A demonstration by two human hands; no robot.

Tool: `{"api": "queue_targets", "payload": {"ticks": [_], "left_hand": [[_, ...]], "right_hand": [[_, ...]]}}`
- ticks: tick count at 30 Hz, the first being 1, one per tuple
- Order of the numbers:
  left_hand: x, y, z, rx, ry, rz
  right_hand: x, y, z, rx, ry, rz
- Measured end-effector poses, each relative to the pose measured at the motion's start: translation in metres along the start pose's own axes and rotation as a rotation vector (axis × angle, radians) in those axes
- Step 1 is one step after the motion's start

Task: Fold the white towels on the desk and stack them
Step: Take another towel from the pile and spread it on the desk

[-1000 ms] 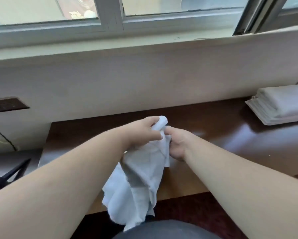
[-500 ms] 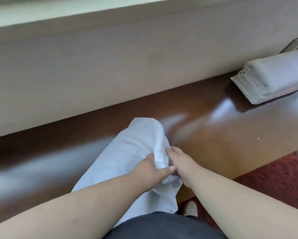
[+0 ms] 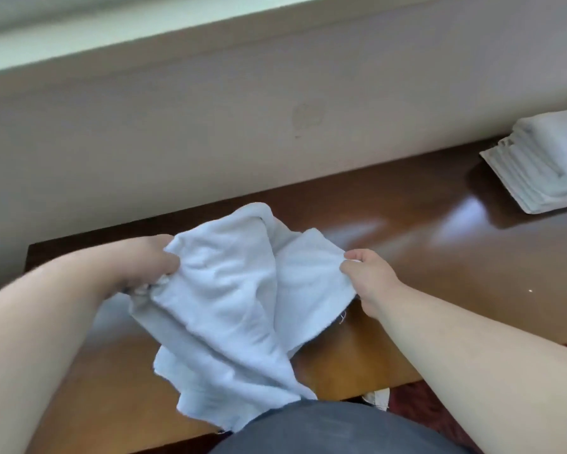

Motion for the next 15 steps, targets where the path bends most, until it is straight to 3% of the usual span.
{"api": "queue_targets", "payload": {"ticks": [4, 8, 11, 13, 15], "left_hand": [[0.040, -0.031, -0.065, 0.337, 0.192, -0.104], [0.089, -0.016, -0.077, 0.622, 0.389, -0.145], [0.099, 0.046, -0.025, 0.707, 0.521, 0.136], [0.092, 0.095, 0.041, 0.680, 0.381, 0.459], [0.078, 0.133, 0.110, 0.647, 0.175, 0.661]], "right_hand": [[0.026, -0.018, -0.027, 0.052, 0.134, -0.041], [0.046, -0.015, -0.050, 0.241, 0.247, -0.012], [0.040, -0.001, -0.043, 0.428, 0.116, 0.033], [0.024, 0.009, -0.033, 0.460, 0.053, 0.068], [0.008, 0.018, -0.026, 0.420, 0.016, 0.092]]}}
Point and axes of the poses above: each hand's wrist, its own x-axis towards the middle knuckle, its own z-axis out of the palm, y = z × x, the point moved 4 cm from there along x, towards the middle knuckle, and after that the axes turned 3 degrees about -y, right-handed, at the moved point
